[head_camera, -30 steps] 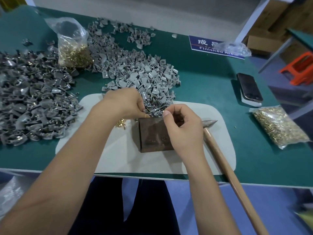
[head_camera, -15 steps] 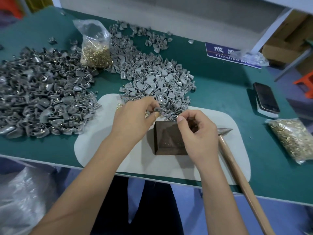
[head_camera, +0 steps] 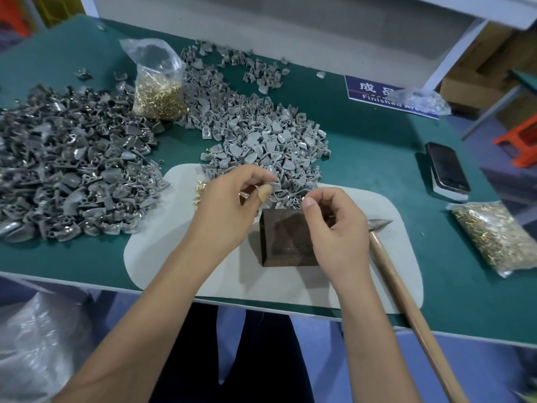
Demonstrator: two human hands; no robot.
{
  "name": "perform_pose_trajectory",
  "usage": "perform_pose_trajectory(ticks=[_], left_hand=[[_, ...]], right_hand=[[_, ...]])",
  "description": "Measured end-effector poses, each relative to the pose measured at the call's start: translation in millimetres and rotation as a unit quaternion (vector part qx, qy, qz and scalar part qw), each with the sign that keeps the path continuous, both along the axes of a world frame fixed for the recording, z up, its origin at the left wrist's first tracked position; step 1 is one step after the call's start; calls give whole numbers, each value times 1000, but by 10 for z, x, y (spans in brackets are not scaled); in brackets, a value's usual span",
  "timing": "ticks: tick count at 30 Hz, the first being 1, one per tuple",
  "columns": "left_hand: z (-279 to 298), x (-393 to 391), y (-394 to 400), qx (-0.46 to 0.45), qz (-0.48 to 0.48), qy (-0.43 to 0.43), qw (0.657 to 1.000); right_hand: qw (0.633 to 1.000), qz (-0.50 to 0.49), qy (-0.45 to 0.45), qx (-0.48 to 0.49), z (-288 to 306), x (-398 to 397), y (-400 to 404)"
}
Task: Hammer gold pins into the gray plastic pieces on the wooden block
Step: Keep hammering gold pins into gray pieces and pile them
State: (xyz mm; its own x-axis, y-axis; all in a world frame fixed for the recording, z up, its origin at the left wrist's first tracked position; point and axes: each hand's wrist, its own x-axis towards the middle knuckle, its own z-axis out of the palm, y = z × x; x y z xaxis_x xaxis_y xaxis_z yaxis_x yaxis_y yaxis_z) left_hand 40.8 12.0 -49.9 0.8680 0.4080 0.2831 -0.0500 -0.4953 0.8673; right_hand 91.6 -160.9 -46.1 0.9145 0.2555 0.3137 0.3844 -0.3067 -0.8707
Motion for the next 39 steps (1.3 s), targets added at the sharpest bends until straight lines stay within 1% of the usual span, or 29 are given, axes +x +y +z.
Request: perform_pose_trajectory(ticks=[2, 4, 7, 9, 13, 18, 22, 26, 30, 33, 37, 39], left_hand=[[5, -32, -39, -8, -23, -2, 1000], [23, -79, -73, 11, -50, 7, 999], [28, -149, -108, 115, -87, 38, 989], [35, -195, -139, 155, -100, 42, 982], [48, -241, -207, 155, -84, 22, 984], [64, -255, -248, 183, -82, 14, 980], [89, -324, -233, 228, -92, -2, 969], [131, -403, -280, 264, -82, 2, 961], [178, -358, -406, 235, -31, 45, 970], [161, -306, -457, 215, -37, 59, 974], [114, -375, -355, 181, -52, 63, 980], [101, -428, -287, 167, -53, 60, 983]], right_hand=[[1000, -4, 10, 21, -15, 10, -2], [998, -17, 30, 58, -21, 32, -17], [992, -50, 54, 106, -28, 80, -75], [989, -60, 63, 118, -38, 99, -104], [989, -58, 69, 114, -51, 105, -115], [992, -49, 57, 100, -39, 91, -116], [995, -44, 35, 77, -27, 62, -104], [995, -46, 38, 79, -6, 56, -100], [996, -46, 37, 71, -14, 55, -98], [998, -35, 29, 50, 0, 53, -108], [999, 32, 13, -5, 47, 18, -208], [995, 73, -27, -58, 78, -30, -265]])
